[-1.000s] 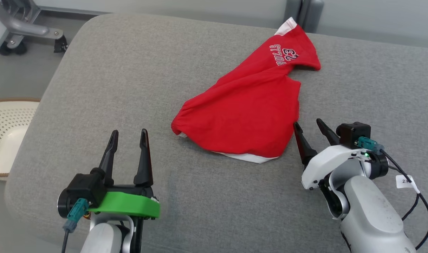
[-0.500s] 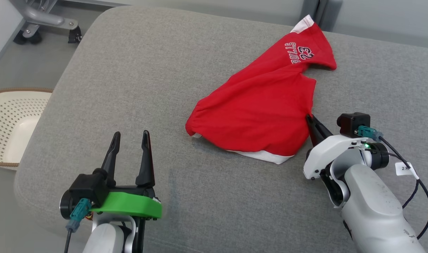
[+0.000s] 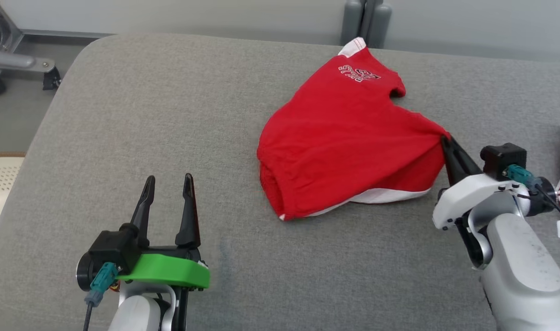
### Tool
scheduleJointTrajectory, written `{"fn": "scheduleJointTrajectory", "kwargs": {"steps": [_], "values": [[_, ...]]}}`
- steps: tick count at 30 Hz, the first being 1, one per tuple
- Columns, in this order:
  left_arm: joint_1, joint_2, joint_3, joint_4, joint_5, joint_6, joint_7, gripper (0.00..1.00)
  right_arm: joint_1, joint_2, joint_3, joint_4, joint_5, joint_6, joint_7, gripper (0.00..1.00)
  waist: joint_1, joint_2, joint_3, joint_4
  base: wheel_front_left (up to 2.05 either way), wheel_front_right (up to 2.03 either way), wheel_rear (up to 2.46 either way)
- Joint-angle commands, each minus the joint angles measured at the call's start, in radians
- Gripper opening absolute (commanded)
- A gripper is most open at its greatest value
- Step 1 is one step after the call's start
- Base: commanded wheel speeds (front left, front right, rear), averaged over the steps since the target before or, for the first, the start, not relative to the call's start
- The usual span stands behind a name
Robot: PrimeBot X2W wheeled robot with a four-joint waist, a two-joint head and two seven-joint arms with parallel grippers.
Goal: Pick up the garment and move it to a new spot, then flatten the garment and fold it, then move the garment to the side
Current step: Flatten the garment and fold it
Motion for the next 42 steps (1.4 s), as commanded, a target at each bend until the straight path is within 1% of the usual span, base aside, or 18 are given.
{"fn": "scheduleJointTrajectory", "kwargs": {"steps": [1,5,7,10,14,17,21,26,28,29,30,31,34,37,42], "values": [[0.014,0.002,0.001,0.000,0.007,0.004,-0.003,1.00,0.023,-0.008,-0.027,-0.036,-0.030,-0.001,0.018,0.00,-0.0001,0.0000,-0.022,-0.036,0.00,0.00,0.00],[0.018,0.002,-0.007,0.001,0.001,0.000,-0.003,1.00,0.084,-0.006,-0.101,-0.167,-0.125,-0.001,0.105,0.00,-0.0001,0.0000,-0.023,-0.055,0.00,0.00,0.00],[0.012,0.002,-0.012,0.001,-0.002,0.000,-0.003,1.00,0.108,0.004,-0.116,-0.234,-0.172,-0.001,0.158,0.00,-0.0001,0.0000,-0.016,-0.057,0.00,0.00,0.00],[-0.001,0.002,-0.024,0.002,-0.008,-0.002,-0.003,1.00,0.124,0.019,-0.111,-0.311,-0.213,-0.001,0.239,0.00,-0.0001,0.0000,-0.001,-0.050,0.00,0.00,0.00],[-0.016,0.002,-0.039,0.008,-0.015,-0.005,-0.003,1.00,0.088,0.023,-0.071,-0.339,-0.252,-0.001,0.298,0.00,-0.0001,0.0000,0.023,-0.027,0.00,0.00,0.00],[-0.026,0.002,-0.049,0.014,-0.017,-0.009,-0.003,1.00,0.041,0.013,-0.049,-0.310,-0.270,-0.001,0.328,0.00,-0.0001,0.0000,0.037,-0.004,0.00,0.00,0.00],[-0.038,0.002,-0.057,0.018,-0.023,-0.009,-0.003,1.00,-0.050,-0.002,-0.026,-0.230,-0.293,-0.001,0.346,0.00,-0.0001,0.0000,0.058,0.032,0.00,0.00,0.00],[-0.049,0.001,-0.069,0.022,-0.033,-0.007,-0.003,1.00,-0.163,-0.012,0.005,-0.094,-0.318,-0.001,0.339,0.00,-0.0001,0.0000,0.075,0.073,0.00,0.00,0.00],[-0.050,0.002,-0.073,0.025,-0.036,-0.006,-0.003,1.00,-0.192,-0.013,0.018,-0.021,-0.320,-0.001,0.361,0.00,-0.0001,0.0000,0.079,0.085,0.00,0.00,0.00],[-0.051,0.002,-0.075,0.025,-0.037,-0.006,-0.003,1.00,-0.201,-0.016,0.029,0.014,-0.323,-0.001,0.375,0.13,-0.0001,0.0000,0.079,0.090,0.00,0.00,0.00],[-0.051,0.001,-0.078,0.026,-0.038,-0.006,-0.003,1.00,-0.219,-0.016,0.045,0.051,-0.319,-0.001,0.378,0.92,-0.0001,0.0000,0.079,0.095,0.00,0.00,0.00],[-0.050,0.001,-0.080,0.027,-0.039,-0.006,-0.003,1.00,-0.240,-0.018,0.051,0.080,-0.313,-0.001,0.367,1.00,-0.0001,0.0000,0.079,0.100,0.00,0.00,0.00],[-0.050,0.002,-0.083,0.028,-0.042,-0.002,-0.003,1.00,-0.262,-0.022,0.070,0.153,-0.311,-0.001,0.333,1.00,-0.0001,0.0000,0.076,0.105,0.00,0.00,0.00],[-0.045,0.002,-0.074,0.025,-0.036,0.004,-0.003,1.00,-0.285,-0.010,0.069,0.201,-0.293,-0.001,0.285,1.00,-0.0001,0.0000,0.068,0.092,0.00,0.00,0.00],[-0.040,0.002,-0.064,0.021,-0.019,-0.002,-0.003,1.00,-0.275,0.012,0.046,0.218,-0.234,-0.001,0.199,1.00,-0.0001,0.0000,0.050,0.049,0.00,0.00,0.00]]}}
